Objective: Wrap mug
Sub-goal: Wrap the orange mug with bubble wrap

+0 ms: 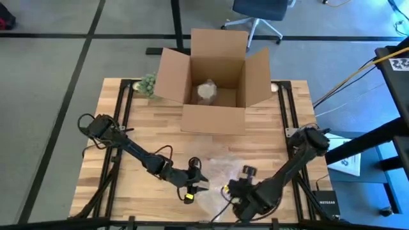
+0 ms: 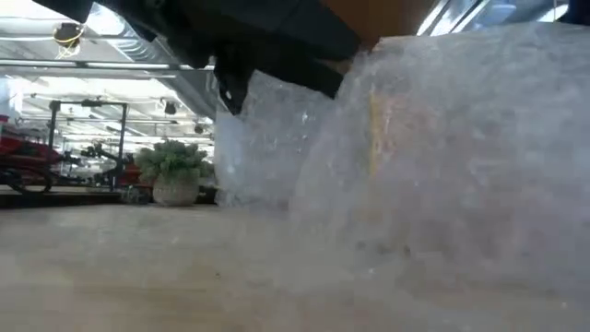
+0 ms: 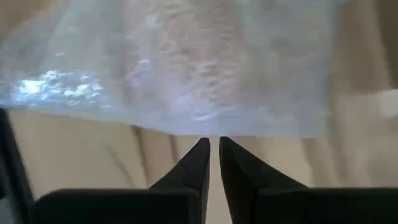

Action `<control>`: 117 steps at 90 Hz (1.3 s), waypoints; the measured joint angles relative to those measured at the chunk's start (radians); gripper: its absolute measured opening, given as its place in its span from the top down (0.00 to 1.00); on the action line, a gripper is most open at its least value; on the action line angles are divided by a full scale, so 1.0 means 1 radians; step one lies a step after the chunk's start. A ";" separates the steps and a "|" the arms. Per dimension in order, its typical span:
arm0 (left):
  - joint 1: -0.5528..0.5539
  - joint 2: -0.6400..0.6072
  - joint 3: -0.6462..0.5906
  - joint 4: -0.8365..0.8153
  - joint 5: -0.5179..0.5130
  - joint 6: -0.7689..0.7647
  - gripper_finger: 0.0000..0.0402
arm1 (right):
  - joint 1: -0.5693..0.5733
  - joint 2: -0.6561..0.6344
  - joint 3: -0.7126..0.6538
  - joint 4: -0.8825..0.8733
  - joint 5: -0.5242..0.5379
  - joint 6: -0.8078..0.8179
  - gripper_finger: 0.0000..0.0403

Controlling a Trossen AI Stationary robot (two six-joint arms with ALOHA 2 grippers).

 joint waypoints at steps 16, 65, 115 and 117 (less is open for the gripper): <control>0.000 0.000 0.000 0.000 0.000 0.002 0.62 | -0.047 -0.113 -0.220 0.283 -0.038 -0.086 0.99; 0.007 0.000 -0.001 -0.024 0.002 0.010 0.62 | -0.079 -0.266 -0.600 0.850 0.000 -0.185 1.00; 0.065 0.019 0.029 -0.008 0.022 0.094 0.62 | -0.081 -0.196 -0.596 0.841 -0.001 -0.214 1.00; 0.068 0.019 0.037 -0.008 0.028 0.102 0.62 | -0.081 -0.195 -0.595 0.842 -0.003 -0.214 1.00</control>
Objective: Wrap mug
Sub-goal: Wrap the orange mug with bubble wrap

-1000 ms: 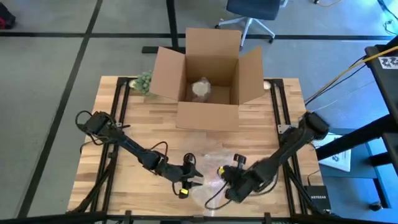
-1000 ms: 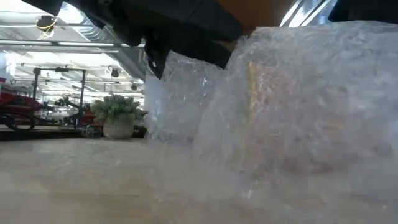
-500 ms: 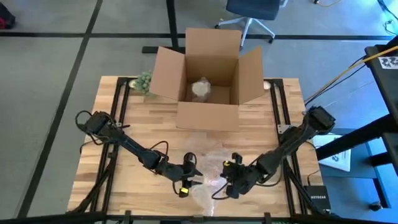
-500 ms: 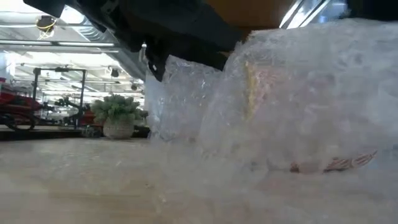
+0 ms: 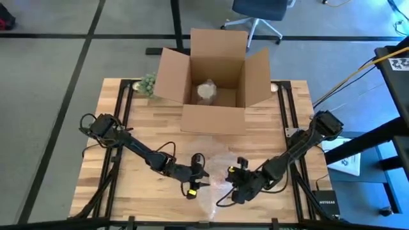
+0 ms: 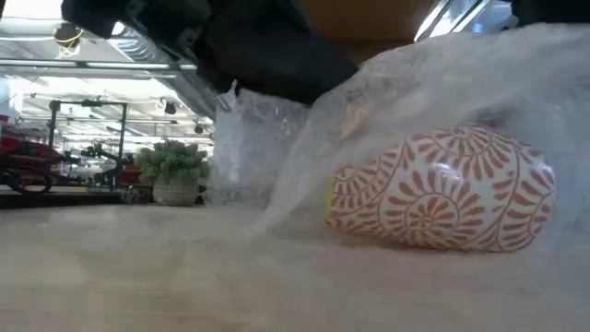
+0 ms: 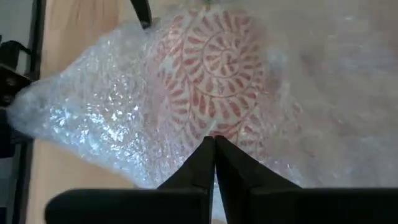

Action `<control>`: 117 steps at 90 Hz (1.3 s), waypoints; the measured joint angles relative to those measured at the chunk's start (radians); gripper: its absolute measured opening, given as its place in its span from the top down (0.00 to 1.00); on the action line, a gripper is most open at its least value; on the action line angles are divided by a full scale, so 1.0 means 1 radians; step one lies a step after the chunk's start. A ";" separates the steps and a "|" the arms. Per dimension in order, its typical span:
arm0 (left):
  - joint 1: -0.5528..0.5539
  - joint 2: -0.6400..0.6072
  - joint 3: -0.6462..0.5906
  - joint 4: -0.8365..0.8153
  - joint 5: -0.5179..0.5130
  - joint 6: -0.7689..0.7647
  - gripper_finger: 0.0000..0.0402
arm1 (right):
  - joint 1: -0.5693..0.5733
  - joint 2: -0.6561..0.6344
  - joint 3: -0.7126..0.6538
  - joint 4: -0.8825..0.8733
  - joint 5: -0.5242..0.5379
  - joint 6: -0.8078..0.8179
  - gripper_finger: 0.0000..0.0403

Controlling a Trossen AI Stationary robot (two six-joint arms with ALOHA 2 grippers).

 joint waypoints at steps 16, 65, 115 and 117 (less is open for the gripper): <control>0.030 -0.006 0.056 0.002 0.038 0.041 0.62 | -0.009 0.064 -0.020 -0.047 -0.014 0.000 1.00; 0.054 -0.011 0.073 -0.110 0.114 0.002 0.62 | -0.001 -0.016 0.121 -0.187 -0.100 0.024 1.00; 0.039 -0.055 0.071 -0.138 0.113 -0.065 0.62 | -0.194 0.048 0.279 -0.311 -0.120 -0.127 1.00; 0.034 -0.066 0.071 -0.143 0.113 -0.079 0.62 | -0.197 0.057 0.279 -0.306 -0.130 -0.128 1.00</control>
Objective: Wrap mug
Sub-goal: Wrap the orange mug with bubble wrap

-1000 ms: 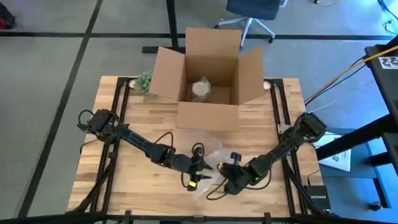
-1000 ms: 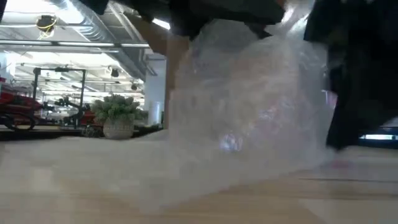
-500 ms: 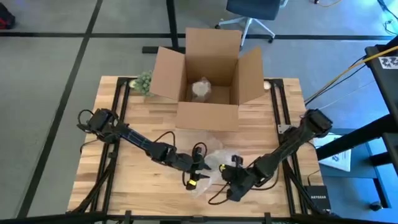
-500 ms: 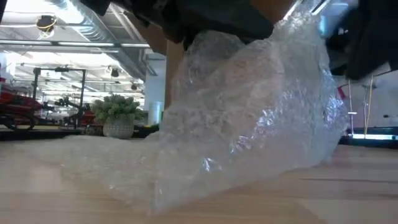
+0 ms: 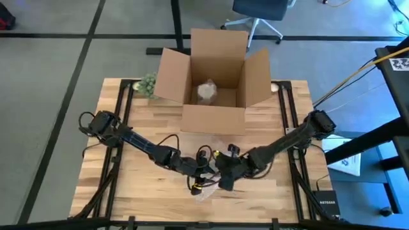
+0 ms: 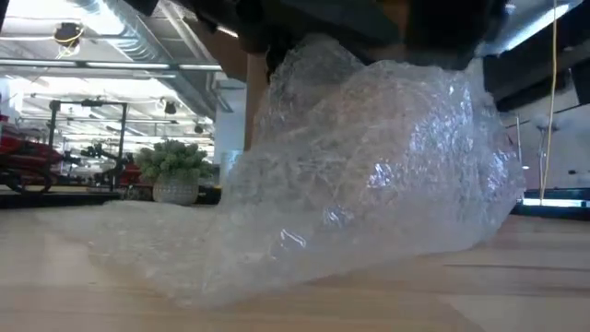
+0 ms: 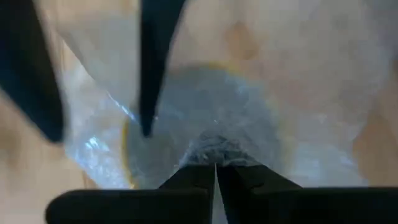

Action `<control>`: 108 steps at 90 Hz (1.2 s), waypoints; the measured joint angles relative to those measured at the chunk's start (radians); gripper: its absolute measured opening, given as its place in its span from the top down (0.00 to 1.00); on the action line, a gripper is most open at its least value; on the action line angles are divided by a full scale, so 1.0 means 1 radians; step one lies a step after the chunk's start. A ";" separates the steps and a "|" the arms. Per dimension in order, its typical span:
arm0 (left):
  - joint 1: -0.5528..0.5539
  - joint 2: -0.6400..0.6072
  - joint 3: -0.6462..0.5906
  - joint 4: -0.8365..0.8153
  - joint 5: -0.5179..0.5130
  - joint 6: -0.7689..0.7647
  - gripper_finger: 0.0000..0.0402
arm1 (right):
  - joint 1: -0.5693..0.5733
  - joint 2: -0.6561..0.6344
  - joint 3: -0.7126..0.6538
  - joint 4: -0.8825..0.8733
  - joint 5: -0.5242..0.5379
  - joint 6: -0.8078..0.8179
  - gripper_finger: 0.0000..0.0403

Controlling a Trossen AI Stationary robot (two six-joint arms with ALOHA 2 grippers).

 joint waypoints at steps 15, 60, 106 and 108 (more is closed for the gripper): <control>-0.038 -0.109 0.000 -0.156 -0.006 -0.040 0.62 | -0.012 0.047 0.002 0.022 -0.040 -0.013 1.00; -0.095 -0.079 -0.122 -0.018 -0.223 -0.052 0.62 | -0.026 0.063 0.001 0.043 -0.052 -0.044 1.00; 0.028 0.014 -0.115 0.247 -0.115 0.077 0.62 | -0.025 0.062 0.001 0.048 -0.051 -0.052 1.00; 0.032 0.022 -0.115 0.247 -0.114 0.075 0.62 | -0.025 0.062 0.001 0.051 -0.051 -0.052 1.00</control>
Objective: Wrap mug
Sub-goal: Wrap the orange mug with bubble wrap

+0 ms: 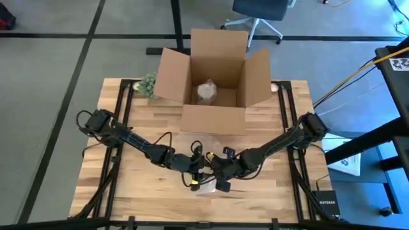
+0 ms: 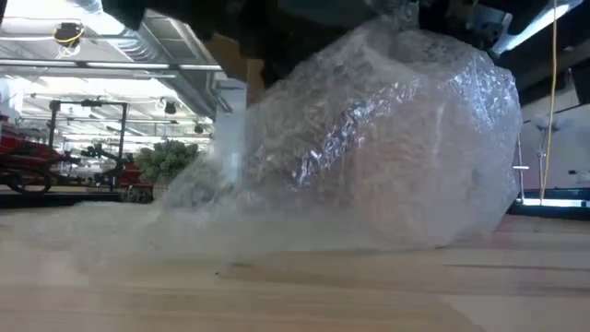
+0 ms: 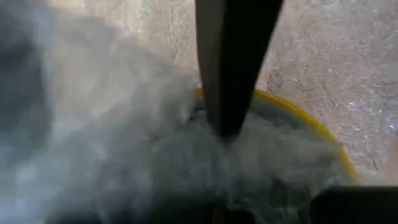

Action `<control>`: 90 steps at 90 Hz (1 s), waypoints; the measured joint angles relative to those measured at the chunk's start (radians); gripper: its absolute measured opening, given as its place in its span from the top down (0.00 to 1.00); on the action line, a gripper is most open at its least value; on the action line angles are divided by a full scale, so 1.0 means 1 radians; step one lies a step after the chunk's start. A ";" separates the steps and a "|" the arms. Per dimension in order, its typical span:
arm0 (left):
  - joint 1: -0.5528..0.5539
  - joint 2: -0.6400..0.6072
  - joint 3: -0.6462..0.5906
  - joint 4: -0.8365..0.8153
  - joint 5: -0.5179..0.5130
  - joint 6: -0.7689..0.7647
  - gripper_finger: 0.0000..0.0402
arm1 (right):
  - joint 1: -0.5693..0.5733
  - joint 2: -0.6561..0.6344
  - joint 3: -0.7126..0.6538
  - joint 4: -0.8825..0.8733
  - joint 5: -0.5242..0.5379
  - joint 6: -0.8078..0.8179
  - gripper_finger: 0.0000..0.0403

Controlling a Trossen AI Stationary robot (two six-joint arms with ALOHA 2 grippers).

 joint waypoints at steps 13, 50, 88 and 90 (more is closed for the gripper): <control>0.016 0.040 0.003 -0.002 0.001 -0.044 0.62 | 0.000 -0.001 0.000 0.020 -0.001 -0.004 1.00; -0.006 0.032 0.001 -0.023 -0.017 -0.084 0.62 | 0.004 -0.002 0.281 -0.415 -0.012 -0.024 1.00; -0.006 0.027 -0.001 -0.022 -0.013 -0.100 0.62 | 0.040 0.052 0.294 -0.331 0.039 0.030 1.00; -0.006 0.027 -0.001 -0.022 -0.013 -0.100 0.62 | 0.039 0.056 0.280 -0.317 0.039 0.033 1.00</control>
